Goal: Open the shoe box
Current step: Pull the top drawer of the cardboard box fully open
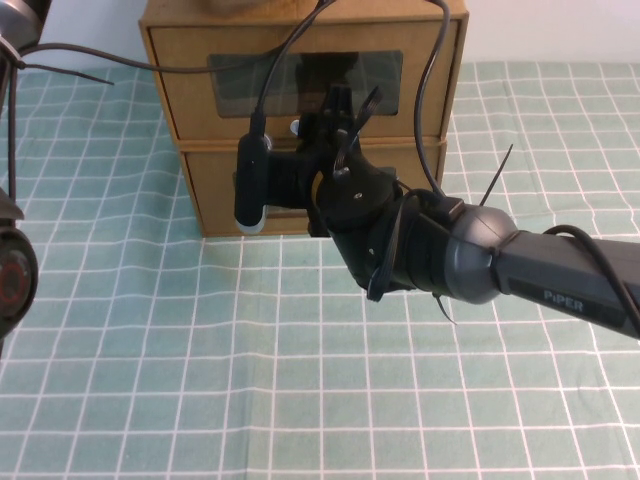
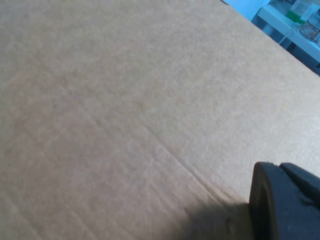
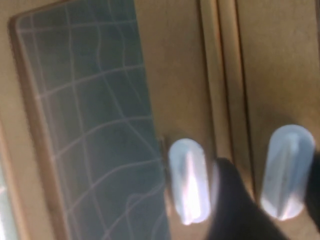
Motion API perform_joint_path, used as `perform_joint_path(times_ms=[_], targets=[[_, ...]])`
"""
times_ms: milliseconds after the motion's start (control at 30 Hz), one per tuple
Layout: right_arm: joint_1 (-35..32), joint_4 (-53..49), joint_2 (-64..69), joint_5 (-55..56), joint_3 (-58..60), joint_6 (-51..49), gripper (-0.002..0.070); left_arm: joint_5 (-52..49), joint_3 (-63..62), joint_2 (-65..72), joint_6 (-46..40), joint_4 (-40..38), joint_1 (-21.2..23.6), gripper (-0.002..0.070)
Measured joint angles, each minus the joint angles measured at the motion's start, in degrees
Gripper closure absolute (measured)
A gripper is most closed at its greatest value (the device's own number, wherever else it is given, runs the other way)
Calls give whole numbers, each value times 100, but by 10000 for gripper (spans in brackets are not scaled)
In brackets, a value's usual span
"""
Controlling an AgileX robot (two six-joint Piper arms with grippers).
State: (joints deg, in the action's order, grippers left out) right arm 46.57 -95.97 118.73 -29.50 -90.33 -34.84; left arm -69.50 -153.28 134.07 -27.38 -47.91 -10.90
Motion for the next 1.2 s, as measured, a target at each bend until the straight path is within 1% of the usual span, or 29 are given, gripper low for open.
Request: perform_joint_path(times_ms=[67, 133, 167, 200, 300, 767, 1067, 1200], targets=[[-14, -65, 27, -36, -25, 14, 439, 0, 0, 0, 0, 0, 0, 680], [-26, -119, 36, -70, -51, 14, 521, 0, 0, 0, 0, 0, 0, 680], [-26, -145, 36, -85, -64, 14, 573, 0, 0, 0, 0, 0, 0, 680], [-26, -145, 36, -90, -76, 14, 605, 0, 0, 0, 0, 0, 0, 680], [-26, -131, 57, -147, -88, 14, 657, 0, 0, 0, 0, 0, 0, 680], [-26, -131, 79, -185, -88, 14, 666, 0, 0, 0, 165, 56, 0, 680], [246, 78, -9, -401, -51, 28, 668, -15, 0, 0, 322, 99, 50, 680], [367, 239, -140, -441, 92, 237, 668, -29, 0, 0, 367, 113, 104, 680]])
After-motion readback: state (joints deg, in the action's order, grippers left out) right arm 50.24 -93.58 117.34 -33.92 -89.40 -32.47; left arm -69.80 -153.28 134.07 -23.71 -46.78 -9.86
